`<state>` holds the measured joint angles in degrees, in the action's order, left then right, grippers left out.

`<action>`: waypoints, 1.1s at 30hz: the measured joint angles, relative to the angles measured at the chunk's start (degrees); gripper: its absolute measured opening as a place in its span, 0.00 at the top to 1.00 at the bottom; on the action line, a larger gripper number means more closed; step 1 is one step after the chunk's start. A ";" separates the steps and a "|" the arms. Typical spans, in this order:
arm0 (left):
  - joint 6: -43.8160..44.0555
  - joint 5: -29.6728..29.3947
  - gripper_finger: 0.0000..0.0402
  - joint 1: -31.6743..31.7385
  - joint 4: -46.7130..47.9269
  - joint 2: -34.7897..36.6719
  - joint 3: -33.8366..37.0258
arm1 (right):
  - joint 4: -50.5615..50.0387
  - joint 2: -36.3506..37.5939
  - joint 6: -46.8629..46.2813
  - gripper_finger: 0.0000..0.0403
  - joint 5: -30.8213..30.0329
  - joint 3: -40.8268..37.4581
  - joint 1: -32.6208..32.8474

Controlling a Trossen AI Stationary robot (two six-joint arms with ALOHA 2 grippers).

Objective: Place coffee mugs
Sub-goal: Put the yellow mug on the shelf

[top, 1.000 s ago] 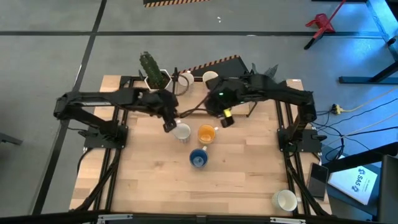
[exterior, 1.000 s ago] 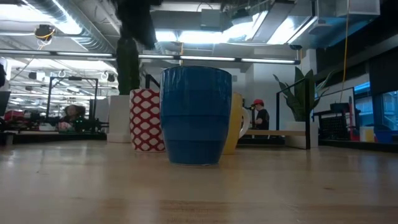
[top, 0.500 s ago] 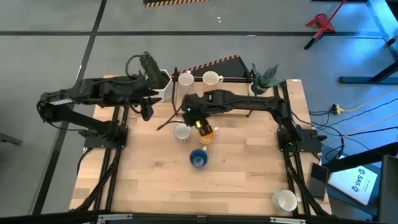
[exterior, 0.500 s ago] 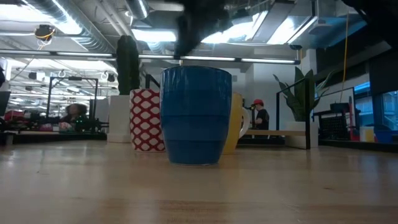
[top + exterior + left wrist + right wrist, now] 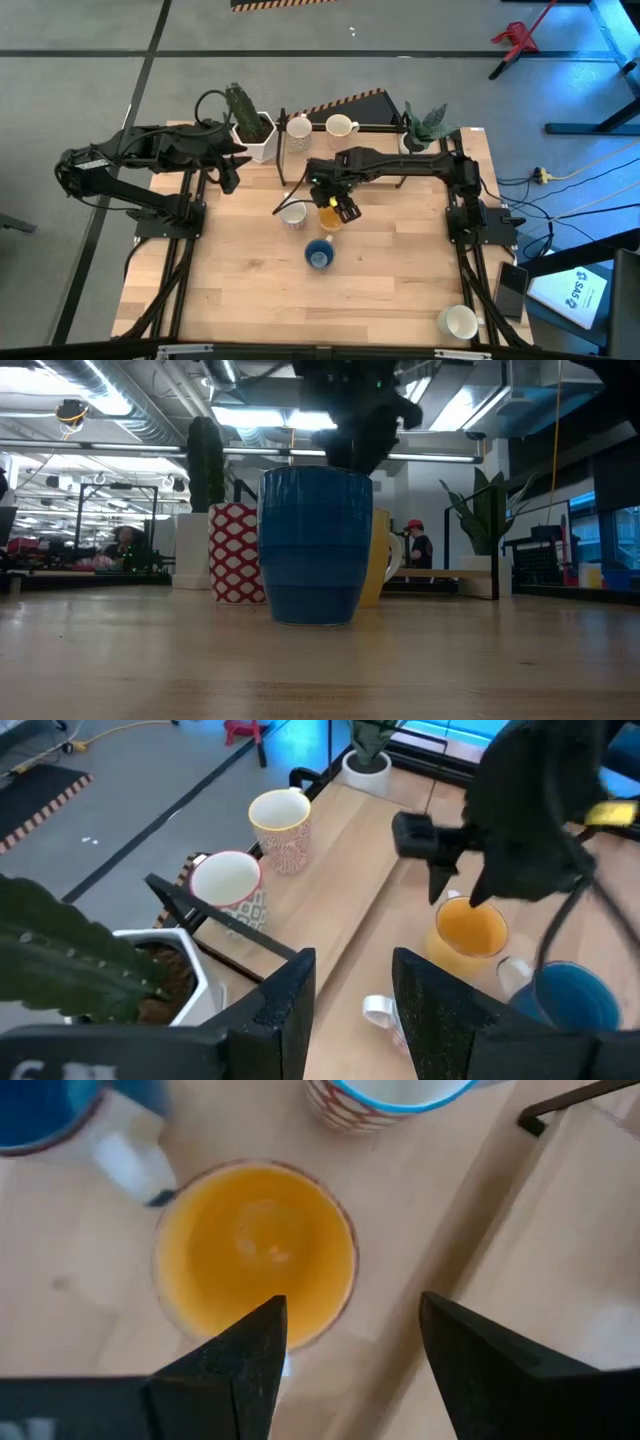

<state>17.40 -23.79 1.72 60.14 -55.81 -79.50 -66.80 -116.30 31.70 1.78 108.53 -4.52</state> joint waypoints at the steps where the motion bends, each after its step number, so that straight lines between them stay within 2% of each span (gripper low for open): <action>1: -0.03 -0.29 0.68 0.00 -0.01 -0.01 0.00 | 1.52 0.10 -0.54 0.46 0.94 -1.22 -0.13; 9: -0.03 -3.42 0.68 0.01 -0.05 -0.04 0.00 | 11.84 0.53 -2.85 0.46 2.38 -11.35 0.01; 14: -0.05 -3.81 0.68 0.02 -0.09 -0.04 0.02 | 13.63 0.53 -3.53 0.49 1.78 -14.64 -0.54; 18: -0.06 -3.91 0.68 0.01 -0.09 -0.04 0.02 | 13.70 0.53 -4.41 0.64 0.81 -14.90 -0.43; 23: -0.10 -5.56 0.68 0.02 -0.09 -0.04 0.02 | 12.87 0.53 -6.08 0.94 0.84 -14.88 -0.57; 29: -0.48 -5.82 0.68 0.00 -0.09 -0.04 0.02 | 9.00 1.13 -6.02 0.98 1.73 -14.47 -1.75; 33: -1.50 -5.82 0.68 0.02 -0.11 -0.04 0.02 | 5.97 4.02 -5.76 0.99 1.77 -14.50 -4.14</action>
<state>15.90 -29.61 1.74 60.03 -55.86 -79.48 -60.83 -112.28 25.94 3.55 94.02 -8.66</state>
